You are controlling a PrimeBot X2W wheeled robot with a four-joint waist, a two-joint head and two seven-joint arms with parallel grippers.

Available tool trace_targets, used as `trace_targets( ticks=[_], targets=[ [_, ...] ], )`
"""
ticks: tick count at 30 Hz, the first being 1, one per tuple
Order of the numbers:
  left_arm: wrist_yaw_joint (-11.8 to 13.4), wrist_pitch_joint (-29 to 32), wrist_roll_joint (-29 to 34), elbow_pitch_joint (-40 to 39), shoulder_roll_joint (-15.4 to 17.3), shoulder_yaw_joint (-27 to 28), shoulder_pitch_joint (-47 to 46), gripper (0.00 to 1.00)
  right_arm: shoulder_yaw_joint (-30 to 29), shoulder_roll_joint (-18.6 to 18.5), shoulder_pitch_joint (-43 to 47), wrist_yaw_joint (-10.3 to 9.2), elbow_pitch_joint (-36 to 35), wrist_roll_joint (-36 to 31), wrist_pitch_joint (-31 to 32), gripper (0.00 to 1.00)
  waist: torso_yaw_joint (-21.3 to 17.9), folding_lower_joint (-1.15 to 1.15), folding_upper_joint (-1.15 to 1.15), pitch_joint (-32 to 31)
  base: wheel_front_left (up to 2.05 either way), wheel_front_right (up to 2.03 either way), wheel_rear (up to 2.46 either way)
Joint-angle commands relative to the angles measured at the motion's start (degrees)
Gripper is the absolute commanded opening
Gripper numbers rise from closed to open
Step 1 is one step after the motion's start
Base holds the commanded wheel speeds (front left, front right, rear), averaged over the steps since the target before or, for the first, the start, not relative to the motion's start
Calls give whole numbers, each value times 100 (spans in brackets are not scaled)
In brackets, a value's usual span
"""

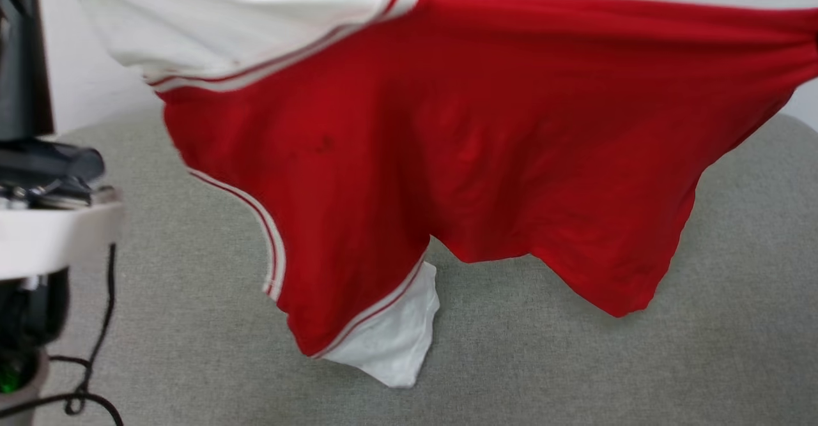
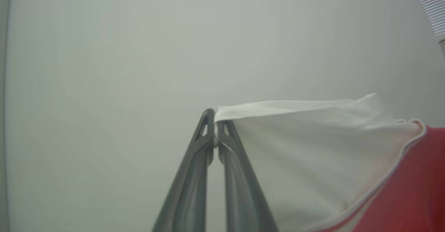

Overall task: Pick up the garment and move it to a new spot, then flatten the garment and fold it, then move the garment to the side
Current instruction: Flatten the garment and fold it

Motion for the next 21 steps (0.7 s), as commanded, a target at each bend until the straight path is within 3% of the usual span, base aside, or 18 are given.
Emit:
trace_targets(
  ticks=[1, 6, 13, 21],
  targets=[
    [3, 11, 5, 14, 55, 74, -140, 0, -63, 28, -99, -12, -7, -30, -12, 0, -34, 0, 0, 66, 0, 0, 0],
    [-143, 145, -88, 208, 257, 188, -785, 0, -87, 55, -518, -12, 3, -114, -169, 0, -117, 0, 0, 431, 0, 0, 0],
    [-705, 370, -65, 1067, 621, -28, -2442, 0, 26, -24, -1707, -12, 511, -219, -366, 0, -151, 0, 0, 1351, 0, 0, 0],
    [-1337, 292, 290, 2648, 541, -576, -4973, 0, 463, -89, -3657, -13, 1683, -643, -840, 0, -173, 0, 0, 2408, 0, 0, 0]
  ],
)
